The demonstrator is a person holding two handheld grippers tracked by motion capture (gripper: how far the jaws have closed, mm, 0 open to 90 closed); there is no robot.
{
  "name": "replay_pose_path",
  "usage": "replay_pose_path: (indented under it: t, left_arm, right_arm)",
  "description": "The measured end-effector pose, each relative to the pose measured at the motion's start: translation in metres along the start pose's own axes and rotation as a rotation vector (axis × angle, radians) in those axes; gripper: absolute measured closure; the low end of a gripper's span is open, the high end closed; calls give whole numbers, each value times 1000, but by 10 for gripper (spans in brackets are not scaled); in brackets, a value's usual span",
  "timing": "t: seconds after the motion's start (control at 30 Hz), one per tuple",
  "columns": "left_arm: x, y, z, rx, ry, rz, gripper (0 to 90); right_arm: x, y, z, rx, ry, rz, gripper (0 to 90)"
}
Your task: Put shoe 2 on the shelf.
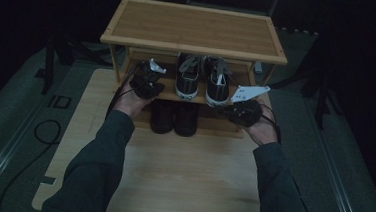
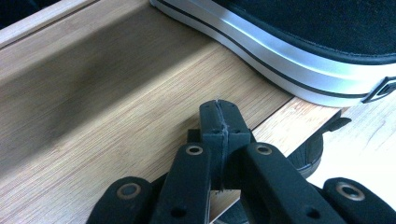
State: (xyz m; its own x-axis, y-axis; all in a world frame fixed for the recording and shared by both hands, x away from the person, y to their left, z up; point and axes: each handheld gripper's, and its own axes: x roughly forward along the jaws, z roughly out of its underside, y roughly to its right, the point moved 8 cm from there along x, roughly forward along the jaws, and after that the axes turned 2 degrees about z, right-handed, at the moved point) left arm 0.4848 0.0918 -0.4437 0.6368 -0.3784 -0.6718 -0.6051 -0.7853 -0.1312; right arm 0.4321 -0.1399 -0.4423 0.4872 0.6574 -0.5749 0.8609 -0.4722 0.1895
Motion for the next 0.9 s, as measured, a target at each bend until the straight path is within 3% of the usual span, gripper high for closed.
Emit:
replay_pose_path:
  t: [0.17,0.37,0.5,0.9]
  left_arm:
    - [0,0,0,0,0,-1,900]
    - [0,0,0,0,0,-1,900]
    - [0,0,0,0,0,0,900]
    - [0,0,0,-5,-1,1,900]
  right_arm:
    - [3,1,-5,-3,-4,21,900]
    - [2,2,-11,4,13,15,900]
    - [9,-1,-8,-5,-11,7,900]
    - [15,-3,-11,-7,-16,2,900]
